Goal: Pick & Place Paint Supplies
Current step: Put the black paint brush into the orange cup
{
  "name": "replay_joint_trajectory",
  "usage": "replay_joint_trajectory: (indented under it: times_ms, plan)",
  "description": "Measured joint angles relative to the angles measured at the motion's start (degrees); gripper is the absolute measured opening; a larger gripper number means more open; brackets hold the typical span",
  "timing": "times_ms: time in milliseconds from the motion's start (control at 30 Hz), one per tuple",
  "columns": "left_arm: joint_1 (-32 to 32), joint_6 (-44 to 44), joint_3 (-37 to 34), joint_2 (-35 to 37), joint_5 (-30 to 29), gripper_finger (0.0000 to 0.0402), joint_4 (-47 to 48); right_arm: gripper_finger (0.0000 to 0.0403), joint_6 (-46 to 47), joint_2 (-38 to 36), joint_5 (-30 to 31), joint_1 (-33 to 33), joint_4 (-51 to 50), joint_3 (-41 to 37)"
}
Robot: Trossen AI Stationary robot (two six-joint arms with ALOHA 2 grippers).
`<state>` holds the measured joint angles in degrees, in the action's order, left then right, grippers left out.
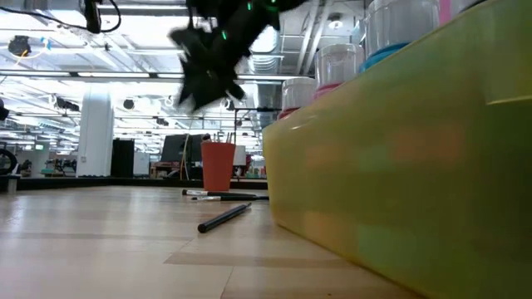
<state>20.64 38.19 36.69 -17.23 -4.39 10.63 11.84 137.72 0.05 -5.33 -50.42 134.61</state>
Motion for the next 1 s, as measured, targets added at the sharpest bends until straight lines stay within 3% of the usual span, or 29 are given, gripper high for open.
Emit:
replay_joint_trajectory:
  times_ms: [367,1000]
  plan:
    - [0.0,0.2,0.0,1.1,0.2,0.0003,0.1,0.0157,-1.4,7.8,0.0,-1.2,4.8,0.2]
    - [0.0,0.2,0.0,1.1,0.2,0.0003,0.5,0.0145,-3.4,8.0,0.3,-2.2,6.7,-2.9]
